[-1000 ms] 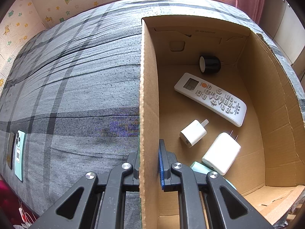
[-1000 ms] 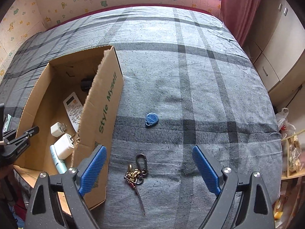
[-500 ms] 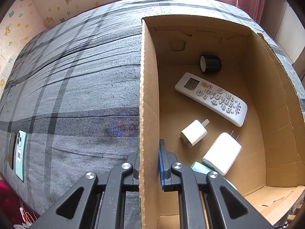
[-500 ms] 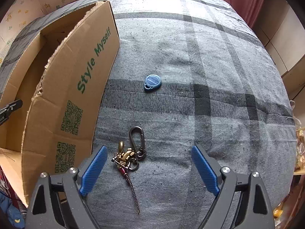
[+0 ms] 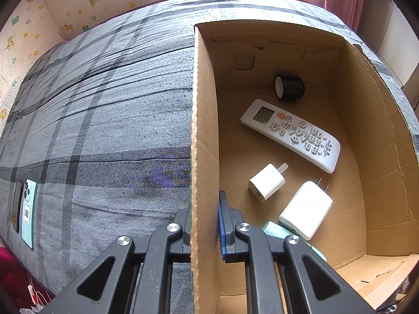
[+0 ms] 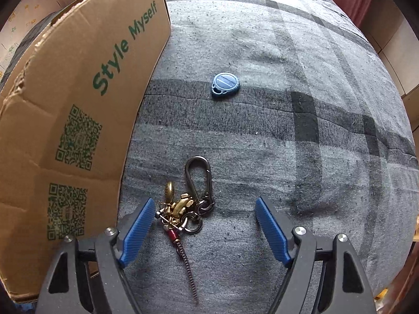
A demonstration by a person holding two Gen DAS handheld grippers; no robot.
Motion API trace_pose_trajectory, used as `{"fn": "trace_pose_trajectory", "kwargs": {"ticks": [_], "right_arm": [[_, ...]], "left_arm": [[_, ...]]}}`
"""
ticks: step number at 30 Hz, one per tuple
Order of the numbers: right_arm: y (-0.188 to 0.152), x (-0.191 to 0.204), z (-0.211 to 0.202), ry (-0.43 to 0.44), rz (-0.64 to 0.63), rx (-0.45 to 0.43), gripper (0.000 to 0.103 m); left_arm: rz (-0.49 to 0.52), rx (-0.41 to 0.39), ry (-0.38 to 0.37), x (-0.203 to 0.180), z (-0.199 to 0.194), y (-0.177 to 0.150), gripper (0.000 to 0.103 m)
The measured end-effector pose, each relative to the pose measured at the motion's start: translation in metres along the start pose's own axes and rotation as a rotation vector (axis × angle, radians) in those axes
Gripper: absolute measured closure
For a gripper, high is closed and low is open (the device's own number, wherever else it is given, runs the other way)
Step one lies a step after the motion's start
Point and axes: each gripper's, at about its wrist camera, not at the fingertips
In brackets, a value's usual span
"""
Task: Organize rigid objects
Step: 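Withdraw the right gripper from the box toward the keys, then grasp the key ring with the right gripper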
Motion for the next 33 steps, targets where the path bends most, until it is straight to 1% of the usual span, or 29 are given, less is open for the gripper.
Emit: {"fn": "trace_pose_trajectory", "kwargs": {"ticks": [5, 10, 11, 13, 14, 15, 17, 19, 20, 22, 31, 32, 33], "right_arm": [[-0.005, 0.006, 0.011, -0.024, -0.014, 0.006, 0.022], [-0.009, 0.007, 0.019, -0.026, -0.006, -0.003, 0.023], [-0.01, 0.007, 0.019, -0.028, -0.005, -0.004, 0.023], [-0.012, 0.009, 0.018, -0.035, -0.004, -0.009, 0.029], [-0.011, 0.01, 0.018, -0.036, -0.006, -0.011, 0.037], [-0.009, 0.01, 0.016, -0.034, -0.007, -0.017, 0.051], [-0.008, 0.015, 0.013, -0.042, -0.015, -0.021, 0.064], [-0.008, 0.015, 0.01, -0.037, -0.001, -0.023, 0.067], [-0.008, 0.015, 0.01, -0.035, 0.007, -0.017, 0.079], [-0.007, 0.013, 0.005, -0.022, 0.026, -0.021, 0.079], [-0.004, 0.007, -0.024, -0.017, 0.033, -0.052, 0.08], [-0.001, 0.008, -0.027, -0.018, 0.031, -0.059, 0.082], [-0.002, 0.007, -0.031, -0.015, 0.03, -0.061, 0.082]], "left_arm": [[-0.001, -0.001, 0.0, 0.0, 0.0, 0.0, 0.09], [-0.001, 0.0, 0.001, 0.0, 0.001, 0.0, 0.09], [-0.001, 0.001, 0.001, 0.0, 0.001, 0.0, 0.09], [0.0, 0.001, 0.001, 0.0, 0.001, 0.0, 0.09], [0.0, 0.001, 0.002, 0.0, 0.001, 0.0, 0.09], [-0.001, 0.001, 0.002, 0.0, 0.001, 0.0, 0.09], [0.0, 0.001, 0.003, 0.0, 0.001, 0.0, 0.09], [0.0, 0.001, 0.003, 0.0, 0.001, 0.0, 0.09], [0.001, 0.001, 0.004, 0.0, 0.001, 0.0, 0.09], [0.001, 0.0, 0.005, 0.0, 0.001, 0.0, 0.09], [0.0, 0.0, 0.003, 0.0, 0.0, 0.0, 0.09], [0.0, 0.0, 0.002, 0.0, 0.0, 0.0, 0.09], [0.0, 0.0, 0.002, 0.0, -0.001, 0.0, 0.09]]}}
Point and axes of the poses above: each gripper's, at about its wrist camera, not at the fingertips, and z roughly the way its jaws point, x to its left, y to its top, and after that the axes turned 15 degrees about y, right-handed
